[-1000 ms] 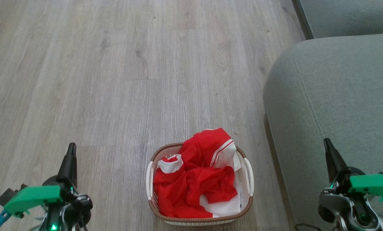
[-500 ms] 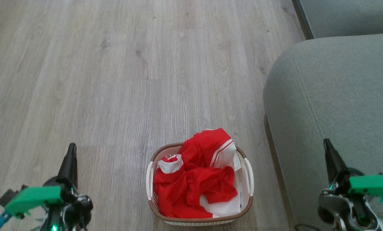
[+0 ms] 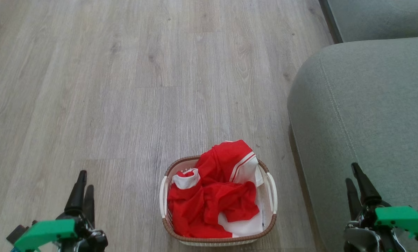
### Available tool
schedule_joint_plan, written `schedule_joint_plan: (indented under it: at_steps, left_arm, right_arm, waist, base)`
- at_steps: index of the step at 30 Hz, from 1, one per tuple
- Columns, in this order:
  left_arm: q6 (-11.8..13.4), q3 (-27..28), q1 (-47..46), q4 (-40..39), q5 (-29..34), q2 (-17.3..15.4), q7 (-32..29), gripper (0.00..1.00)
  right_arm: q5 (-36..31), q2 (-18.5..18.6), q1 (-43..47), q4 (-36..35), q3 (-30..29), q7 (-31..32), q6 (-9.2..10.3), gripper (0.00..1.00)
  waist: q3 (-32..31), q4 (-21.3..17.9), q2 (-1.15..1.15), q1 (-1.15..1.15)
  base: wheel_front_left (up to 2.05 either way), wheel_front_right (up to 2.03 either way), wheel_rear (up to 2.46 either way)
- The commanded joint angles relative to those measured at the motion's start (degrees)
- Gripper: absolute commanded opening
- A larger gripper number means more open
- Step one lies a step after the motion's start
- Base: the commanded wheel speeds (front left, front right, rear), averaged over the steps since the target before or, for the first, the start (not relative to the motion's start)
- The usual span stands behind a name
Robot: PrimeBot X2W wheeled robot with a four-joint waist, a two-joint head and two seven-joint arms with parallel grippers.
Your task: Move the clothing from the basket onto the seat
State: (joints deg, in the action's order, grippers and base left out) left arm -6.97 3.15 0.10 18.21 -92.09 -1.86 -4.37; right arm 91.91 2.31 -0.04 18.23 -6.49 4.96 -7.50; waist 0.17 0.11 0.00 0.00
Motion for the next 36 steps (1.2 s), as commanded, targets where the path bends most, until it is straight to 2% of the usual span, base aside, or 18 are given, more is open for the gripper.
schedule_joint_plan:
  at_steps: [1, 17, 36]
  left_arm:
    - [-0.1, -0.1, -3.0, -2.5, 0.1, -0.5, 0.5, 1.00]
    - [0.2, -1.7, -3.7, -5.6, 7.8, -0.6, 3.2, 1.00]
    - [1.2, -4.2, -4.0, -7.9, 25.2, -0.7, 6.2, 1.00]
  right_arm:
    - [-0.2, 0.5, -2.2, -2.6, 0.4, -0.7, 0.00, 1.00]
    - [-7.1, 1.3, -2.1, -5.9, 1.6, -3.5, 0.00, 1.00]
    - [-22.8, 2.3, -1.8, -9.2, 3.4, -6.6, 0.00, 1.00]
  waist:
    - [0.0, 0.0, 0.00, 0.00]
    - [0.0, -0.2, 0.00, 0.00]
    - [0.0, -0.5, 0.00, 0.00]
  base:
    - [0.00, 0.00, 0.00]
    - [0.00, 0.00, 0.00]
    - [0.00, 0.00, 0.00]
